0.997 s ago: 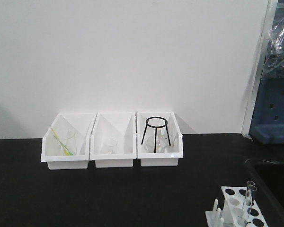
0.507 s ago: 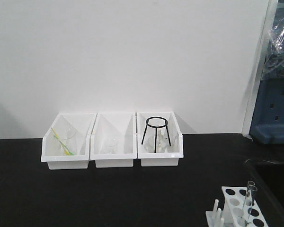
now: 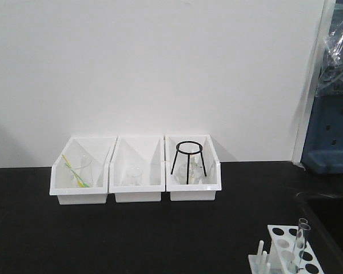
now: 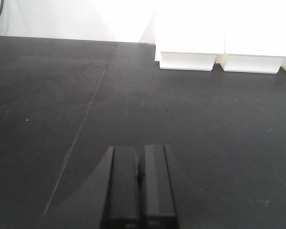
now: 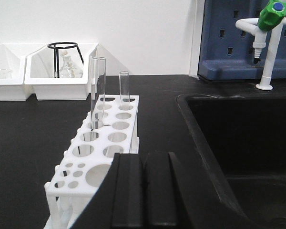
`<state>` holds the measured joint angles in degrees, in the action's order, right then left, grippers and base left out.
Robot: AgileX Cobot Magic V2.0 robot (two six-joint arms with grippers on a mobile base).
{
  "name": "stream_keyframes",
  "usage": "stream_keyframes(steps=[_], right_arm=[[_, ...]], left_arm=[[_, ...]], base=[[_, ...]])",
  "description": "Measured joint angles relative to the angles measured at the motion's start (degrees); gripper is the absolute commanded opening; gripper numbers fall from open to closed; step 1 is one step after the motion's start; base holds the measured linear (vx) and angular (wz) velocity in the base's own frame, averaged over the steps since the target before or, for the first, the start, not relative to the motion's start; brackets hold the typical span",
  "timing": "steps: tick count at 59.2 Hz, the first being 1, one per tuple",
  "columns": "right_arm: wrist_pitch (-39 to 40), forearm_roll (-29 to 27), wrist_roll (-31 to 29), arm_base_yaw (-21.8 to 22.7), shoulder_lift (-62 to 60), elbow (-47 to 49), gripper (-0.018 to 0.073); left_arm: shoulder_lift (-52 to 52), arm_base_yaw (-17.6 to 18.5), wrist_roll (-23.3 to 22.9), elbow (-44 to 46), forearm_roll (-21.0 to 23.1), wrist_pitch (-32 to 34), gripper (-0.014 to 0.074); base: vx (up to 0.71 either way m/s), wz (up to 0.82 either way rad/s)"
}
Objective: Flip and reinsert test tube from rack
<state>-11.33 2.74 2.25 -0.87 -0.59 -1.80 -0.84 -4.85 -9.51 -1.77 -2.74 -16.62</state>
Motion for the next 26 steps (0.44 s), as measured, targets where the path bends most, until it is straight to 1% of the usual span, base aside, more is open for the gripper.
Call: stream_keyframes(steps=[26], right_arm=[[-0.05,-0.05,0.06,0.00,0.00,0.00,-0.0012]], left_arm=[[0.00,0.00,0.00,0.00,0.00,0.00,-0.0006]], base=[[0.00,0.00]])
